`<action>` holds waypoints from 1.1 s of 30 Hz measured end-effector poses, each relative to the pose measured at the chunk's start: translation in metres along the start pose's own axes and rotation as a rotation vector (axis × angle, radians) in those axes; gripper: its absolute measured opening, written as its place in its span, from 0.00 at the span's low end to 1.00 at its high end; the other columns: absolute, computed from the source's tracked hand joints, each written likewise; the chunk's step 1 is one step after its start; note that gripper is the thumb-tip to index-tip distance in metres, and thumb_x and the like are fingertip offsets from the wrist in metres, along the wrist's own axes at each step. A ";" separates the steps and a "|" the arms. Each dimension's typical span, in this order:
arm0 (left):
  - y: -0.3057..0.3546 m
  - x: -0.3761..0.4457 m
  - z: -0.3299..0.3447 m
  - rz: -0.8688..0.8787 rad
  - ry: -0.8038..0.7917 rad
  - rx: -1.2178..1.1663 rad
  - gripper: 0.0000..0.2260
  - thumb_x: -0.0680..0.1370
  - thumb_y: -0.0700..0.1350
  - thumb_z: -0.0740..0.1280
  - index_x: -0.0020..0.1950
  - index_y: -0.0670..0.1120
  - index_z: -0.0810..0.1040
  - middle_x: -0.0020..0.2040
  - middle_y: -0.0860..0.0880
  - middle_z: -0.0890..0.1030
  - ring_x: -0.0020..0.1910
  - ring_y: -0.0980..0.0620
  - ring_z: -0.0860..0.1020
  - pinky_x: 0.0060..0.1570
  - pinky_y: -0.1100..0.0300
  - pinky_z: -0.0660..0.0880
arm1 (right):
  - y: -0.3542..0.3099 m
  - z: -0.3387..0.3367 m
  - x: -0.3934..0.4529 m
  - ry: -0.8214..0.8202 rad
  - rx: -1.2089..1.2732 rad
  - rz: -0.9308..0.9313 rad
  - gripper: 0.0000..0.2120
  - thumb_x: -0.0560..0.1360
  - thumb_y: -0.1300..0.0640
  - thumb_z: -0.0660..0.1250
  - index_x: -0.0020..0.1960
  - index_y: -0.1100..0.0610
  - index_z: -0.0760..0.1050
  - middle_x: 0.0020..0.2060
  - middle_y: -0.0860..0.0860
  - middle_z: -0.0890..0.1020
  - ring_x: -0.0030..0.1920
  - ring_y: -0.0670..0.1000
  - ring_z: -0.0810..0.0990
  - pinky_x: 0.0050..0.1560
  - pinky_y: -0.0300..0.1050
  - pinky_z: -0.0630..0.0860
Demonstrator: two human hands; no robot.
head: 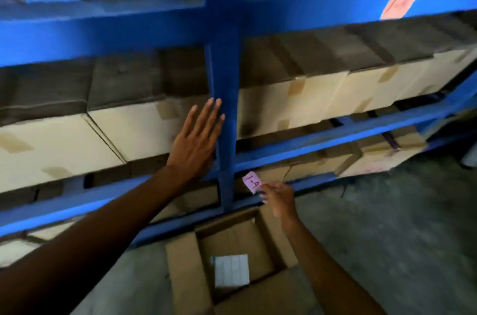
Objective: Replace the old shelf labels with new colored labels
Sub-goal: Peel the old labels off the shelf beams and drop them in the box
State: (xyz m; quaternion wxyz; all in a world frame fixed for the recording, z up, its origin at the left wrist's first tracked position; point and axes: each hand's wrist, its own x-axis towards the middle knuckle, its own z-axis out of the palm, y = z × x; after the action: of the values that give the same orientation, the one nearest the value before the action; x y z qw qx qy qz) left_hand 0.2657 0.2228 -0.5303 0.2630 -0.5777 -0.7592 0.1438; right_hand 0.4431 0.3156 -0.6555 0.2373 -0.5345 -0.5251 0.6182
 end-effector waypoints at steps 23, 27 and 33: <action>0.017 0.005 0.037 0.034 0.120 0.158 0.34 0.76 0.45 0.59 0.76 0.41 0.45 0.75 0.32 0.51 0.75 0.35 0.50 0.73 0.45 0.46 | 0.124 0.025 0.022 -0.155 -0.397 0.516 0.16 0.70 0.66 0.69 0.56 0.68 0.73 0.42 0.62 0.80 0.34 0.53 0.77 0.34 0.44 0.77; 0.015 0.003 0.035 0.052 0.090 0.193 0.35 0.76 0.47 0.59 0.76 0.41 0.44 0.76 0.33 0.48 0.75 0.35 0.49 0.72 0.45 0.44 | 0.127 0.018 0.020 -0.084 -0.402 0.501 0.14 0.69 0.66 0.70 0.53 0.67 0.76 0.42 0.62 0.81 0.35 0.54 0.78 0.39 0.47 0.79; 0.011 -0.001 0.019 0.048 0.014 0.142 0.38 0.73 0.54 0.61 0.76 0.42 0.47 0.75 0.30 0.43 0.75 0.33 0.44 0.72 0.42 0.41 | 0.113 0.010 0.008 -0.085 -0.286 0.446 0.14 0.67 0.67 0.72 0.52 0.67 0.76 0.47 0.64 0.81 0.43 0.57 0.80 0.42 0.50 0.81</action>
State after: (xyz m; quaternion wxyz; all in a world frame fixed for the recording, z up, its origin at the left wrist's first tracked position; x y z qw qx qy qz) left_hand 0.2642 0.2272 -0.5518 0.3049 -0.5768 -0.7312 0.1993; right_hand 0.4614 0.2801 -0.7625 -0.0052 -0.6387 -0.4859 0.5966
